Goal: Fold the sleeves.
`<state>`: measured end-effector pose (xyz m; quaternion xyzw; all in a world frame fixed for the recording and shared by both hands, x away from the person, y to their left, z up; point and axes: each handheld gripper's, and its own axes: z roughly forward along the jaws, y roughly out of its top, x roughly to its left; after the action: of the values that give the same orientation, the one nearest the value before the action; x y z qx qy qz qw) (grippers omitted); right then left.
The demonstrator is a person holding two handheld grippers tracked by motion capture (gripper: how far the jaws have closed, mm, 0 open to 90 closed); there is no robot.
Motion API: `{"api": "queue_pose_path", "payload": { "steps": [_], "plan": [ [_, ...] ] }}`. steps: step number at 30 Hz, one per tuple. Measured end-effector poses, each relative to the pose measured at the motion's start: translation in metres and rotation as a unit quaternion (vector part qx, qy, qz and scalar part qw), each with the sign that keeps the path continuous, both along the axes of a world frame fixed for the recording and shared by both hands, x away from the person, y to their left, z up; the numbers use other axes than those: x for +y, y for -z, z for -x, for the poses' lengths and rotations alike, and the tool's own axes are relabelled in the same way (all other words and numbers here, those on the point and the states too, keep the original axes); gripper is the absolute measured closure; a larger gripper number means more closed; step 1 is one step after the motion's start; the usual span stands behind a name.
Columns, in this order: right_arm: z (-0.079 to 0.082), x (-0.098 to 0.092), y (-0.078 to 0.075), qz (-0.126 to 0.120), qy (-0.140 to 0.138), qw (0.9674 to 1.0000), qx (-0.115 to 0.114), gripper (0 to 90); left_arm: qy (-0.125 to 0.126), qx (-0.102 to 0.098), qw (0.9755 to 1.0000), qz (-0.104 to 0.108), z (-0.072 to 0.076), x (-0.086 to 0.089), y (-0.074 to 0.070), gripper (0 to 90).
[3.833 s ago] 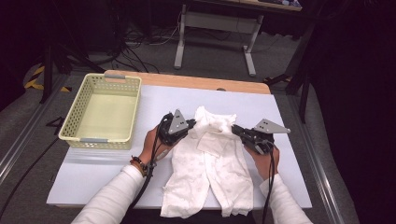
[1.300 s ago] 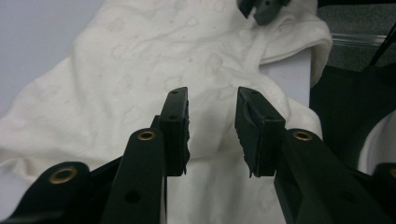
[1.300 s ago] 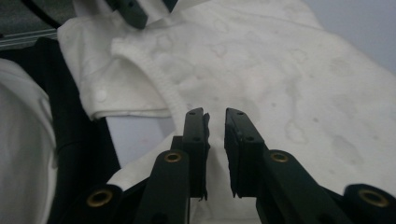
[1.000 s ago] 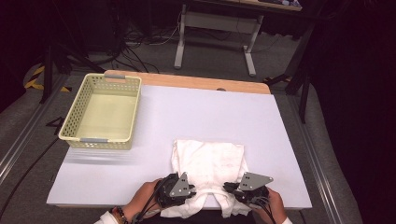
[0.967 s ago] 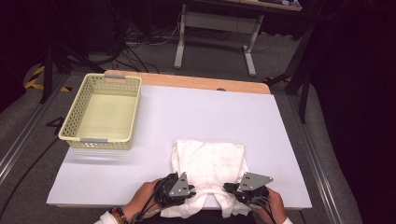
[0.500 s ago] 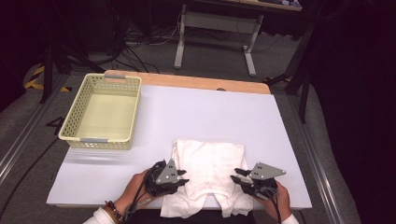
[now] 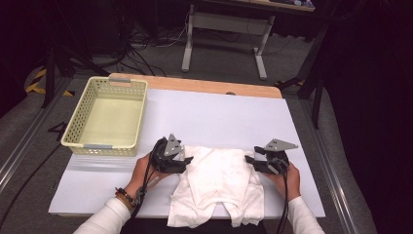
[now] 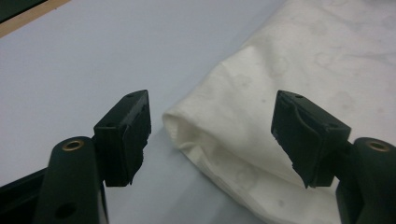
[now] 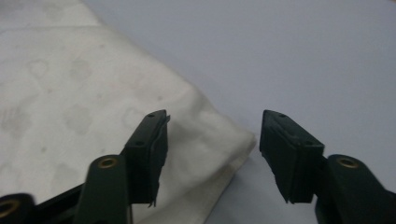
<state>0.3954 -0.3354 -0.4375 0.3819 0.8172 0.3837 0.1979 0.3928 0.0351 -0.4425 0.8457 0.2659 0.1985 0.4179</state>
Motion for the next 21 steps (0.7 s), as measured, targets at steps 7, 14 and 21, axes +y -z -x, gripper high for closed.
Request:
{"api": "queue_pose_path", "payload": {
  "steps": [7, 14, 21],
  "plan": [
    [-0.018, -0.001, 0.009, 0.008, 0.015, 0.9992, 0.035, 39.8, -0.041, 0.048, 0.9979, -0.016, -0.032, -0.006, 0.011, 27.1],
    [-0.019, 0.002, 0.012, 0.024, 0.018, 0.9981, 0.055, 49.2, -0.036, 0.098, 0.9944, -0.016, -0.036, 0.000, 0.019, 46.7],
    [-0.013, 0.006, 0.012, 0.028, -0.023, 0.9985, 0.042, 81.8, -0.029, 0.102, 0.9942, -0.014, -0.027, -0.001, 0.018, 66.5]
  ]
}}
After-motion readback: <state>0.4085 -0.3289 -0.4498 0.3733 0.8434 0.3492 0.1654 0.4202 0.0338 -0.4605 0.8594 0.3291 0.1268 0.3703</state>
